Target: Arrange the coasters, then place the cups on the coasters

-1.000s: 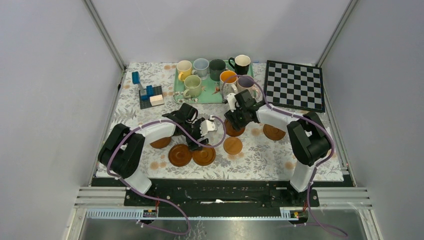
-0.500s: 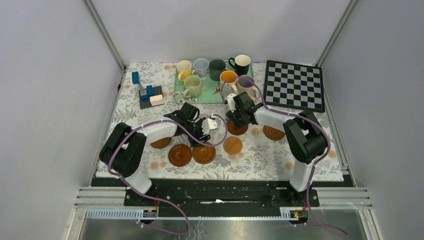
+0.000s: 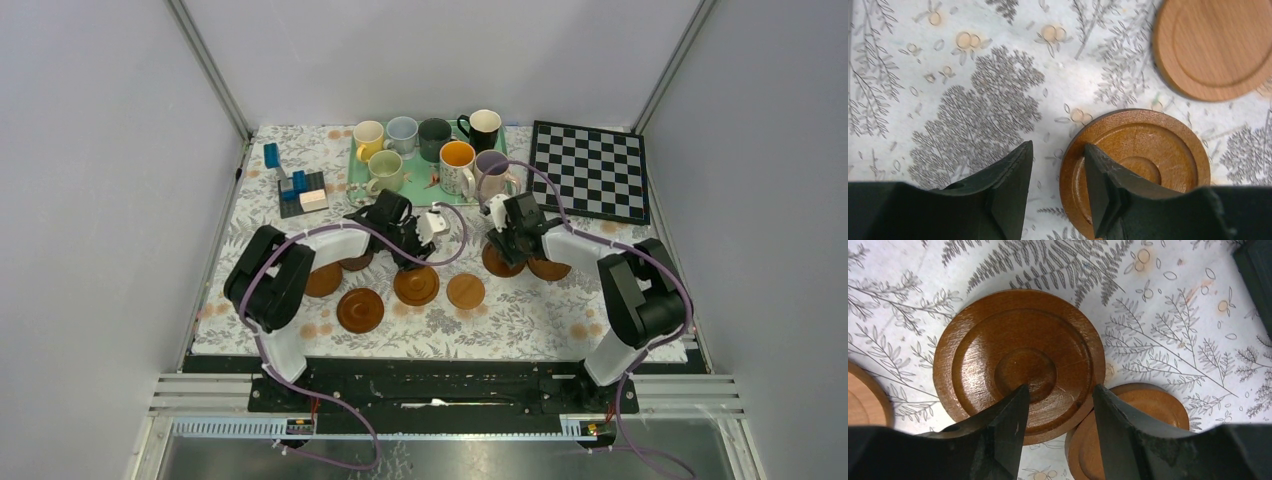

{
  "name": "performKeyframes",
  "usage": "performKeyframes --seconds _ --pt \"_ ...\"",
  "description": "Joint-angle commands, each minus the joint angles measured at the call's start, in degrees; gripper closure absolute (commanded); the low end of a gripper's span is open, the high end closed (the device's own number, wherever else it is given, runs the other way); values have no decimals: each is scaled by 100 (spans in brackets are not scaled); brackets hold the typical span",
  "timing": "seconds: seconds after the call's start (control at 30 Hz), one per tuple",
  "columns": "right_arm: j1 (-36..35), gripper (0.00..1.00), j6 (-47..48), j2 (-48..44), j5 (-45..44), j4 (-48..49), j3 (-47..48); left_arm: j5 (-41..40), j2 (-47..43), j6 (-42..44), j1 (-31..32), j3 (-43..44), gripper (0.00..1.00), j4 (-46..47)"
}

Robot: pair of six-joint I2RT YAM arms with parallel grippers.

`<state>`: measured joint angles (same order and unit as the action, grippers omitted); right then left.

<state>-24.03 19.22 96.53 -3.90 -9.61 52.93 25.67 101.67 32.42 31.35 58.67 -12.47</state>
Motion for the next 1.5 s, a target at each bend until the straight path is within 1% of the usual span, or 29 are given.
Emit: performKeyframes --seconds 0.0,0.3,0.47,0.7,0.93,1.03,1.17,1.27,1.37,1.47 --pt "143 43 302 -137 -183 -547 -507 -137 341 -487 29 562 53 565" --pt "208 43 288 -478 -208 -579 -844 -317 997 -857 225 1277 54 872" --pt "445 43 338 -476 -254 -553 -844 -296 1263 -980 446 1574 54 971" --pt "779 43 371 -222 -271 -559 -497 -290 1582 -1623 635 1872 53 1337" --pt "1015 43 546 -201 -237 -544 -488 -160 1893 -2134 878 2199 53 1562" --pt "1068 43 547 -280 -92 -594 -428 -176 1967 -2402 934 2326 52 1665" --pt "1076 42 522 -646 309 -659 -359 -180 1845 -2522 850 2489 49 1572" --pt "1080 41 513 -970 373 -584 -388 -99 1561 -2532 754 2455 46 1506" --pt "1202 40 621 -1293 849 -712 -454 86 1151 -2425 637 2236 42 1469" --pt "1269 39 1006 -1681 1298 -879 -650 402 681 -2138 536 1860 36 1382"
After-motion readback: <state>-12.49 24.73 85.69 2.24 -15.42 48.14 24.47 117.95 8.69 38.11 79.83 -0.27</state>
